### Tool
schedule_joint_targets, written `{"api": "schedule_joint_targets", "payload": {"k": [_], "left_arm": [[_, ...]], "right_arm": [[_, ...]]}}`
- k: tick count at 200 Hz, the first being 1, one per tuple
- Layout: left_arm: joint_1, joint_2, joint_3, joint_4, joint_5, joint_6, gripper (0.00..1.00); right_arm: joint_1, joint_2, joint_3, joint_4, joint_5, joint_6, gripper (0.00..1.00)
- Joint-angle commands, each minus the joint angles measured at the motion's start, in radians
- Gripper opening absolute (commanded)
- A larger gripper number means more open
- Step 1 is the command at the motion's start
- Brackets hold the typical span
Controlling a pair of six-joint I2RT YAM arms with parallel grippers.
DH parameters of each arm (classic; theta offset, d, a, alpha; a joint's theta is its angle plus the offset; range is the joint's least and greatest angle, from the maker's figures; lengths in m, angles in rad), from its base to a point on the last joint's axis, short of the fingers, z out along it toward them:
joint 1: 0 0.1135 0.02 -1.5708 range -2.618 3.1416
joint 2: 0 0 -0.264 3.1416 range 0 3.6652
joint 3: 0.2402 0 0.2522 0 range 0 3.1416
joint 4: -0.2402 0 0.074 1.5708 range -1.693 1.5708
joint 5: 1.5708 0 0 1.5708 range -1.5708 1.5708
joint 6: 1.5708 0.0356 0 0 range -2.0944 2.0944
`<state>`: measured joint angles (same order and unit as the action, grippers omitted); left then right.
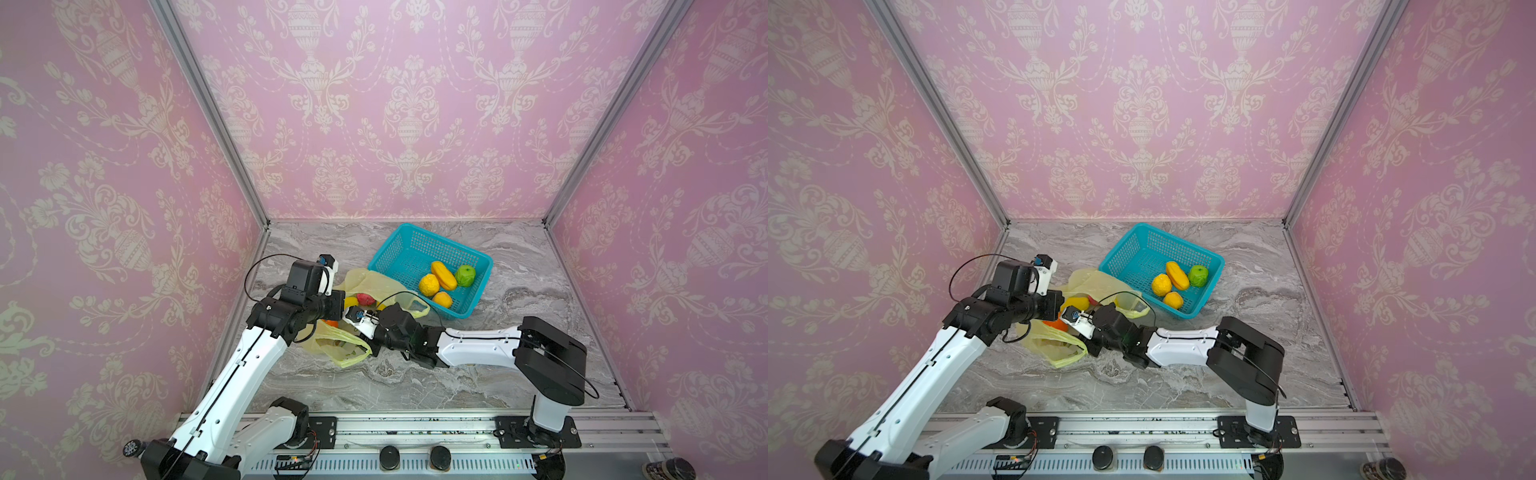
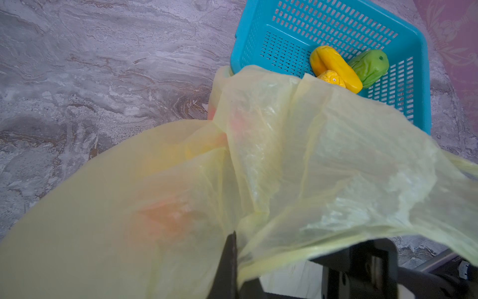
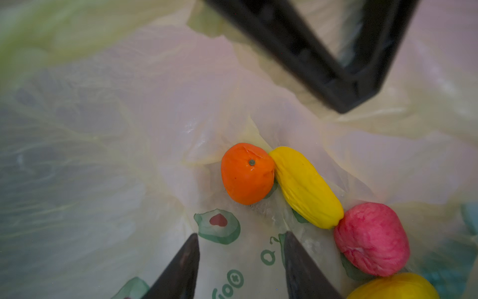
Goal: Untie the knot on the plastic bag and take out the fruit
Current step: 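Reach the right gripper down into the bag toward the orange fruit, then grasp the orange fruit with the right gripper while the left gripper lifts the bag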
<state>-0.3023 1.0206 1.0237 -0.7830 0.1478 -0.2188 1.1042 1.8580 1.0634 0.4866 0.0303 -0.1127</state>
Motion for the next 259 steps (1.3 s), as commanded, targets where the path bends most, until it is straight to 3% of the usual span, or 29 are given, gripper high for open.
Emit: {"api": "schedule_joint_targets", "payload": {"k": [1, 22, 64, 128, 154, 207, 259], "left_arm": [[0.011, -0.014, -0.006, -0.016, -0.007, 0.015, 0.00], [0.011, -0.017, -0.005, -0.016, -0.007, 0.015, 0.00], [0.011, -0.024, -0.007, -0.015, -0.005, 0.015, 0.00], [0.010, -0.040, -0.001, -0.014, -0.008, 0.018, 0.00], [0.010, -0.075, 0.001, -0.003, 0.005, 0.022, 0.00], [0.010, -0.131, 0.001, 0.020, 0.026, 0.027, 0.00], [0.010, -0.145, -0.004, 0.032, 0.058, 0.025, 0.00]], "right_arm": [[0.049, 0.080, 0.016, 0.116, 0.176, -0.013, 0.62], [0.103, 0.160, 0.028, 0.223, 0.252, -0.061, 0.69], [0.106, 0.196, 0.090, 0.164, 0.254, -0.016, 0.69], [0.068, 0.224, 0.154, 0.113, 0.327, 0.163, 0.73], [0.031, 0.242, 0.141, 0.146, 0.257, 0.237, 0.74], [0.020, 0.282, 0.189, 0.122, 0.167, 0.271, 0.75], [0.016, 0.366, 0.298, 0.063, 0.067, 0.294, 0.92]]}}
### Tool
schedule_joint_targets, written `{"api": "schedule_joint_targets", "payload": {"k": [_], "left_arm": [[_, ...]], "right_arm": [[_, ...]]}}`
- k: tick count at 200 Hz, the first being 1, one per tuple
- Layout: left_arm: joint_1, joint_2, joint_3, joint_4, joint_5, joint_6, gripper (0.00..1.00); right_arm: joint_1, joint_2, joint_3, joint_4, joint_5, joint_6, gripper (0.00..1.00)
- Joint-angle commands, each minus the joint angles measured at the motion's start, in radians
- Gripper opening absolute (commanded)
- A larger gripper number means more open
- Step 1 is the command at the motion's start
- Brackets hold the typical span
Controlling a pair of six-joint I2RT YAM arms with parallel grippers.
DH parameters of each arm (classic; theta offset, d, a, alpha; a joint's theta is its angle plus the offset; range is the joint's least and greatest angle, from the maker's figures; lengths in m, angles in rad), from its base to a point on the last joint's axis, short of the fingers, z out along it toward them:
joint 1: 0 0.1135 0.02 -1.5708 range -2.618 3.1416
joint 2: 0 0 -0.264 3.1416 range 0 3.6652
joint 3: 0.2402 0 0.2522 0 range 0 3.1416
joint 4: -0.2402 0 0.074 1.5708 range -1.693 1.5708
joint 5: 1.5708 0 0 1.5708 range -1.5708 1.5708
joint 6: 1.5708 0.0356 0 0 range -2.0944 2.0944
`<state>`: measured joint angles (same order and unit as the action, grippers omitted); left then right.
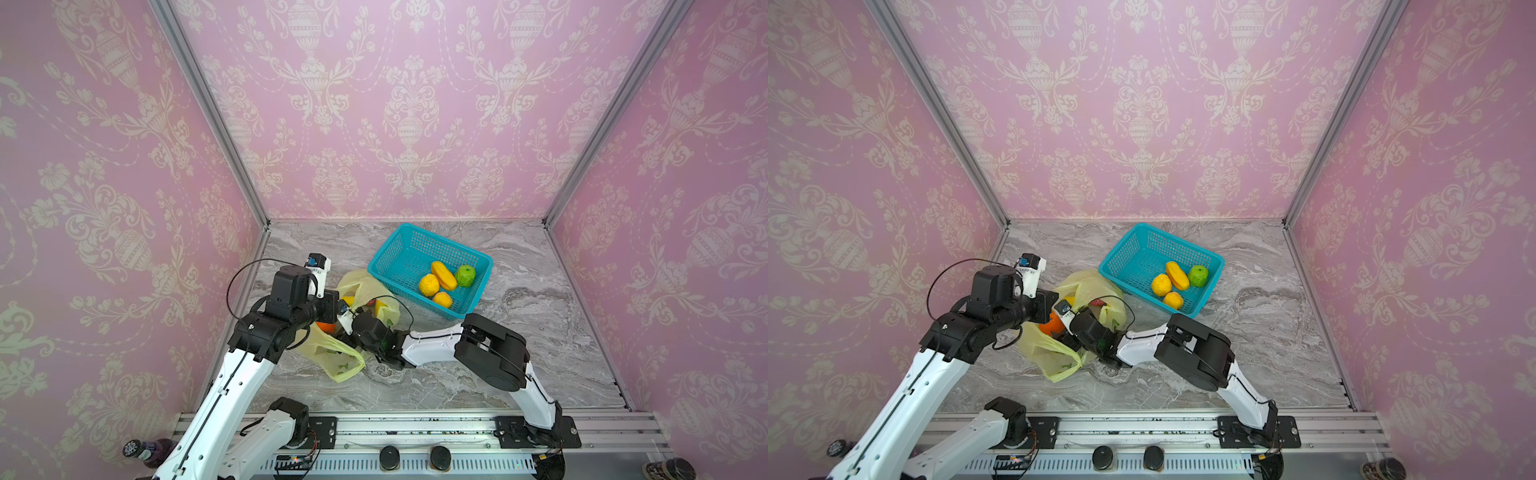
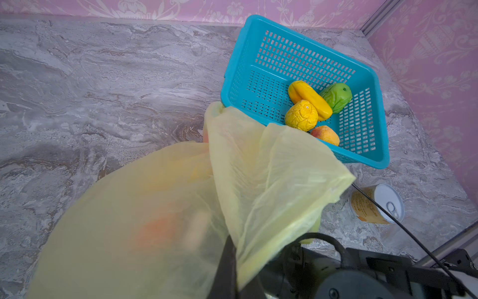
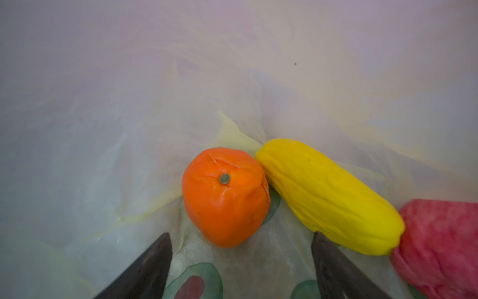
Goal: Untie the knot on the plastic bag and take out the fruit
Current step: 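Grasp the orange fruit with the right gripper while the left gripper lifts the bag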
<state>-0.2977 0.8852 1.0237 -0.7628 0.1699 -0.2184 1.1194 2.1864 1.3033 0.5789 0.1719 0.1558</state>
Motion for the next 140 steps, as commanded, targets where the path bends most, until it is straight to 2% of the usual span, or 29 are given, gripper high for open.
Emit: {"api": "schedule_joint_targets", "payload": {"k": [1, 41, 69, 96, 119, 140], "left_arm": [[0.006, -0.010, -0.004, 0.012, 0.037, 0.024, 0.00], [0.005, -0.009, -0.006, 0.019, 0.064, 0.021, 0.00], [0.006, -0.011, -0.013, 0.038, 0.138, 0.013, 0.00], [0.005, -0.016, -0.016, 0.049, 0.178, 0.007, 0.00], [0.006, -0.024, -0.017, 0.048, 0.167, 0.007, 0.00], [0.007, -0.019, -0.015, 0.036, 0.130, 0.012, 0.00]], "right_arm": [[0.000, 0.039, 0.061, -0.030, -0.077, 0.026, 0.92], [-0.020, 0.148, 0.236, -0.112, -0.007, 0.085, 0.96], [-0.020, 0.246, 0.396, -0.225, 0.072, 0.110, 0.96], [-0.020, 0.317, 0.483, -0.266, 0.108, 0.123, 0.94], [-0.021, 0.333, 0.507, -0.288, 0.108, 0.120, 0.86], [-0.021, 0.307, 0.467, -0.249, 0.093, 0.110, 0.70]]}}
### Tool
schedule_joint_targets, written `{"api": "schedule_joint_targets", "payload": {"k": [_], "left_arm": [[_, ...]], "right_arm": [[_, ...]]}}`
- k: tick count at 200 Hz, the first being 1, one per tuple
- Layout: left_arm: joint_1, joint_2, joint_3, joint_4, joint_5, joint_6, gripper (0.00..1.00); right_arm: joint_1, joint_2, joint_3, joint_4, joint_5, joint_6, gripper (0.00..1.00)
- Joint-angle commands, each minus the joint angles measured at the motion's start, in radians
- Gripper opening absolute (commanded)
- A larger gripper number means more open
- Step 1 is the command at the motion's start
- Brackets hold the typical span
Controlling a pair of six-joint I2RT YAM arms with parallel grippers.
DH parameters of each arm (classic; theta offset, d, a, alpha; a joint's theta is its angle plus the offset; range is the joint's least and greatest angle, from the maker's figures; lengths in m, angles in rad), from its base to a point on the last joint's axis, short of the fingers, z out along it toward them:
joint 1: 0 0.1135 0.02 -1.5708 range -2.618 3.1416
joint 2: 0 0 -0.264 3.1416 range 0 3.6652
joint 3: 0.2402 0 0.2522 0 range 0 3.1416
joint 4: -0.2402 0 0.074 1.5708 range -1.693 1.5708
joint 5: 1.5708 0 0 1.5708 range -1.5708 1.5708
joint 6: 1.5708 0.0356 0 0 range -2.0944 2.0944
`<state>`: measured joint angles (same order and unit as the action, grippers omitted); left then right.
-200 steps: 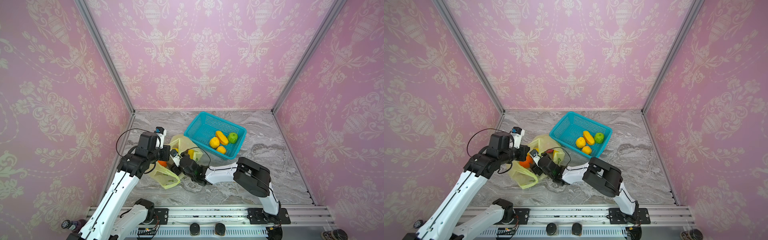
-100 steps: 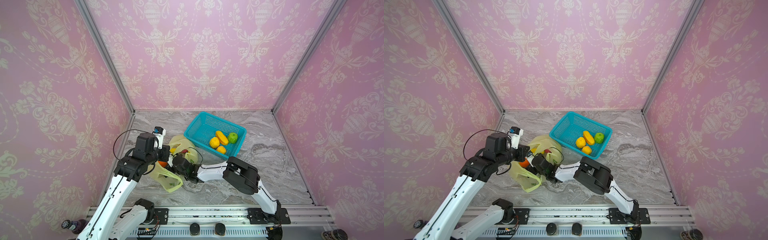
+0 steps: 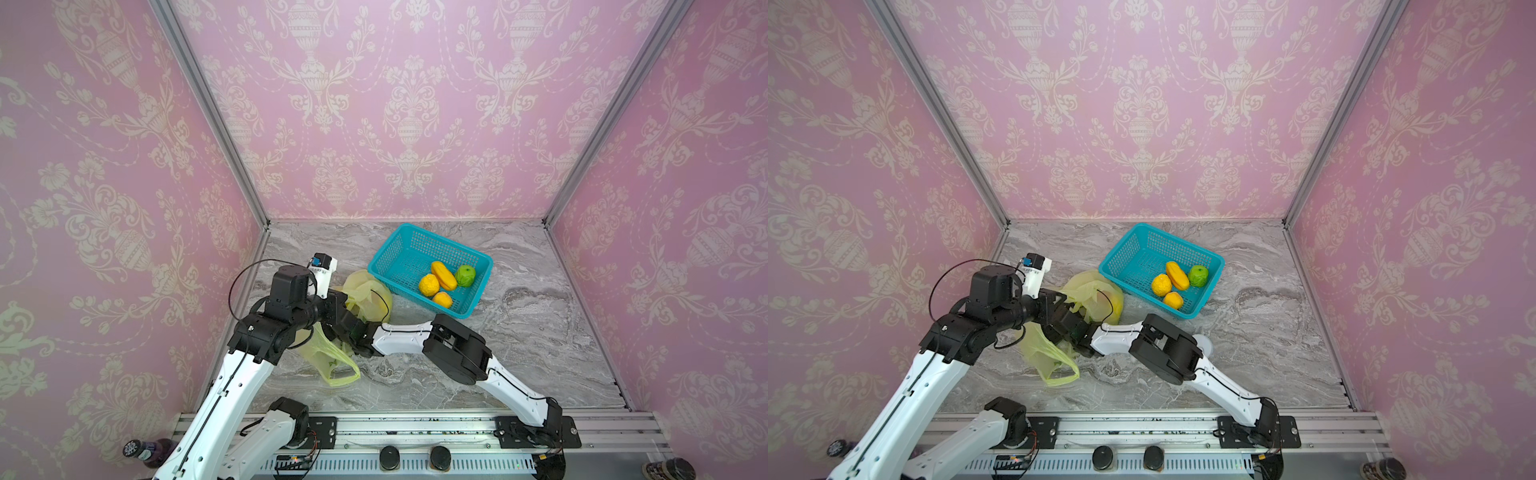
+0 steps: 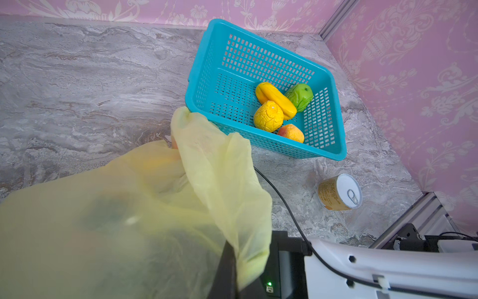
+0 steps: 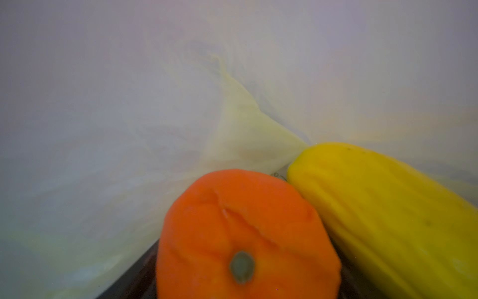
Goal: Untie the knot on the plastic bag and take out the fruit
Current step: 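Grasp the orange fruit with the right gripper while the left gripper lifts the bag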
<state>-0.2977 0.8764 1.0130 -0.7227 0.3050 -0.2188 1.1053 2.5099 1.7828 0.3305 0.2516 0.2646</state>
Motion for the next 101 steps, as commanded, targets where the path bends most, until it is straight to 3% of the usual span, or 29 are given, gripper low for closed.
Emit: {"api": "schedule_joint_targets", "payload": {"k": [1, 33, 63, 101], "left_arm": [[0.007, -0.010, -0.004, -0.005, -0.007, 0.012, 0.00], [0.021, 0.007, 0.001, -0.033, -0.101, 0.018, 0.00], [0.047, 0.021, 0.002, -0.042, -0.121, 0.015, 0.00], [0.060, 0.046, 0.003, -0.058, -0.166, 0.012, 0.00]], "right_arm": [[-0.007, -0.019, -0.015, 0.000, 0.013, 0.001, 0.70], [-0.005, -0.099, -0.121, 0.084, -0.024, -0.028, 0.51], [-0.002, -0.219, -0.293, 0.231, -0.081, -0.068, 0.37], [0.001, -0.329, -0.477, 0.395, -0.158, -0.061, 0.28]]}}
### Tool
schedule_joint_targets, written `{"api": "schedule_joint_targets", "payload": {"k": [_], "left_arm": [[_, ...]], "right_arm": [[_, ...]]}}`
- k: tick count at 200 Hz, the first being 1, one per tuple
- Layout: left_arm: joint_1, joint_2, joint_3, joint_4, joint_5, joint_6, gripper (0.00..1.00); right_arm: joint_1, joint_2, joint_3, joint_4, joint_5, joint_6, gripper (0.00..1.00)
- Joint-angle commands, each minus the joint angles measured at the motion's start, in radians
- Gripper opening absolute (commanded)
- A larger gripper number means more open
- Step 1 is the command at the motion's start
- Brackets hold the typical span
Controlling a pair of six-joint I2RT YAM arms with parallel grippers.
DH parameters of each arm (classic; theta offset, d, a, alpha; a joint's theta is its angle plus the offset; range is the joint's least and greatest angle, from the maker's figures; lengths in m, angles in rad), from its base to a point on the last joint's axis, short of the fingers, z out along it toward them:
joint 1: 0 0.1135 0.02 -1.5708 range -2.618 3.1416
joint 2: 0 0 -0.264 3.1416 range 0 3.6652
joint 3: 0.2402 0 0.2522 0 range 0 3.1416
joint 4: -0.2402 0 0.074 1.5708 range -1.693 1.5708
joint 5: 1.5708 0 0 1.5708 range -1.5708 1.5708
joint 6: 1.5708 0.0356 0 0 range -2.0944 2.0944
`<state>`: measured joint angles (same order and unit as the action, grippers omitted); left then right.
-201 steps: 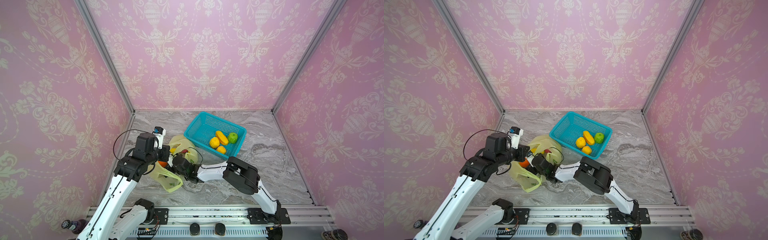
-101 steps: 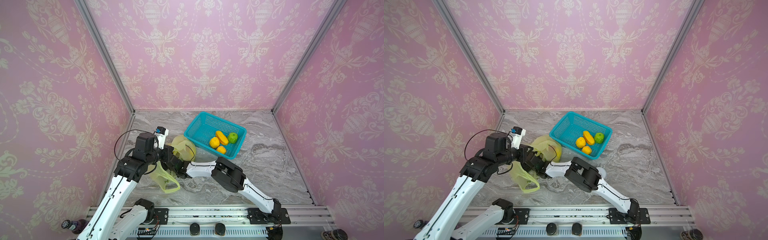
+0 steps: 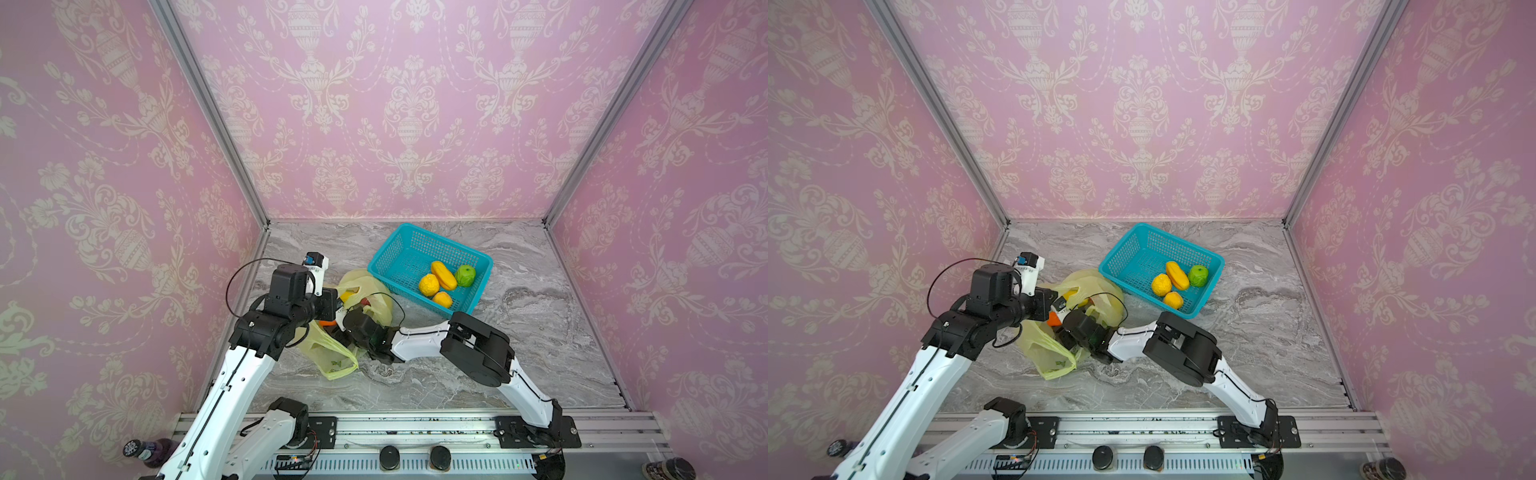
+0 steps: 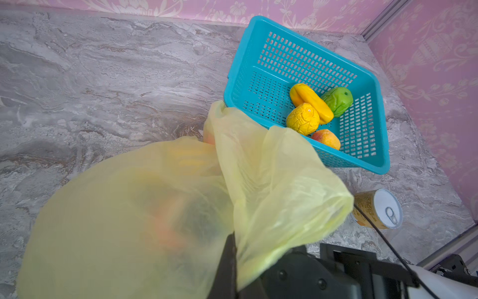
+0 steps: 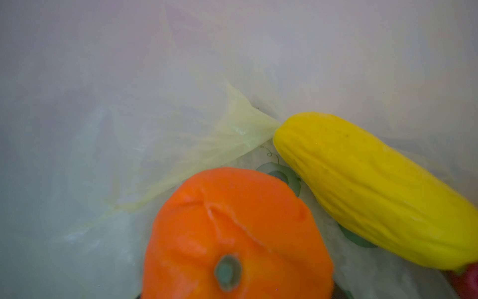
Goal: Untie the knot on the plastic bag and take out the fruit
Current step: 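Grasp the orange fruit with the right gripper while the left gripper lifts the bag, then lift the orange fruit out of the bag toward the teal basket with the right gripper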
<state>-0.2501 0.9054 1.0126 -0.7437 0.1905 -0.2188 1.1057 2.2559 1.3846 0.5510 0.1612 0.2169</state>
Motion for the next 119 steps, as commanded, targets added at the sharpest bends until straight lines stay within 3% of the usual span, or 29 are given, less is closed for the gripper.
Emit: {"api": "schedule_joint_targets", "payload": {"k": [1, 80, 119], "left_arm": [[0.011, 0.018, 0.004, -0.038, -0.050, 0.012, 0.00], [0.017, 0.027, 0.002, -0.042, -0.063, 0.010, 0.00], [0.021, 0.041, 0.003, -0.049, -0.081, 0.010, 0.00]], "right_arm": [[0.000, -0.077, -0.083, 0.179, -0.070, -0.013, 0.28], [0.039, -0.281, -0.394, 0.431, -0.207, -0.070, 0.27], [0.149, -0.479, -0.566, 0.487, -0.101, -0.244, 0.27]]}}
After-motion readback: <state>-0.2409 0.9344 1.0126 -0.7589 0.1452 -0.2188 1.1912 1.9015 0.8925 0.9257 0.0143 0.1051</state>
